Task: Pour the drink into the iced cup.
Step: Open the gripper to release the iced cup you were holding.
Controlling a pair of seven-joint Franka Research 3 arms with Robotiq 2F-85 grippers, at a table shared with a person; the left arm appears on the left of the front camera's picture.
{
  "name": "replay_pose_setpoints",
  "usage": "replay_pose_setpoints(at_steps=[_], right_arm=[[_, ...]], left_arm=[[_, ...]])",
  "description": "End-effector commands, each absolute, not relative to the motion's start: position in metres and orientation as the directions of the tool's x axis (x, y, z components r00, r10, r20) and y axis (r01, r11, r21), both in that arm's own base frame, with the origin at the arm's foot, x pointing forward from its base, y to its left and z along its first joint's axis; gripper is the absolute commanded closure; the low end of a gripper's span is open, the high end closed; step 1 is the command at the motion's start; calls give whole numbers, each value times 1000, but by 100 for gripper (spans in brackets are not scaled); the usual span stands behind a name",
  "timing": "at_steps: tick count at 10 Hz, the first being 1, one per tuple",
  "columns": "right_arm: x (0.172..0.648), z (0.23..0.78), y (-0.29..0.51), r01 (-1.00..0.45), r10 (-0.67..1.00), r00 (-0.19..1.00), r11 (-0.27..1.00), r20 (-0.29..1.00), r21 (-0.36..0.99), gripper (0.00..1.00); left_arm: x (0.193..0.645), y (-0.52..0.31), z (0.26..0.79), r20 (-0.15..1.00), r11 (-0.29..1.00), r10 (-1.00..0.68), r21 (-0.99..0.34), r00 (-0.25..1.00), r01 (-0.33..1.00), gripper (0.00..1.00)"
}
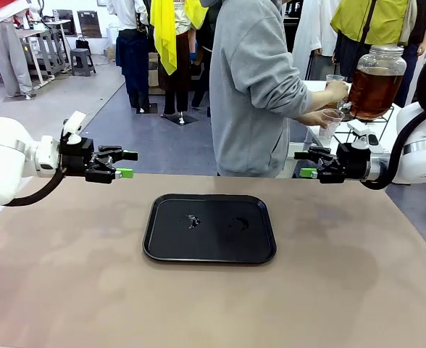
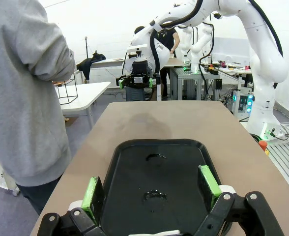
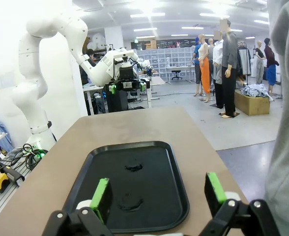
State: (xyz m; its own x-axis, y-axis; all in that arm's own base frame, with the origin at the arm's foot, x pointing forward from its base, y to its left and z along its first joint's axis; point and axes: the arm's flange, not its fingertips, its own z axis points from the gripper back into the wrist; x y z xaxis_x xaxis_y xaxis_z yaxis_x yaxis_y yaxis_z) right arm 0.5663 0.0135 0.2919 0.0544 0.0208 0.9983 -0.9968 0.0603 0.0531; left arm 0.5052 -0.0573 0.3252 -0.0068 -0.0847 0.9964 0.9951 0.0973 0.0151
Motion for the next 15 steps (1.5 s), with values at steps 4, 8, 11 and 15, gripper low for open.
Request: replay_pose_setpoints(at_steps=[4,8,11,15], right_arm=[[568,295,16,-997,28,51,62,998,49,0],[568,295,16,-997,28,51,62,998,49,0],[568,295,16,-997,28,51,62,998,49,0],[568,295,16,-997,28,51,62,998,49,0]], left_arm=[[504,-59,328,996,100,-91,6,4,995,0],[504,-59,328,996,100,-91,6,4,995,0],[504,-59,328,996,100,-91,6,4,995,0],[504,-59,328,996,100,-91,6,4,995,0]])
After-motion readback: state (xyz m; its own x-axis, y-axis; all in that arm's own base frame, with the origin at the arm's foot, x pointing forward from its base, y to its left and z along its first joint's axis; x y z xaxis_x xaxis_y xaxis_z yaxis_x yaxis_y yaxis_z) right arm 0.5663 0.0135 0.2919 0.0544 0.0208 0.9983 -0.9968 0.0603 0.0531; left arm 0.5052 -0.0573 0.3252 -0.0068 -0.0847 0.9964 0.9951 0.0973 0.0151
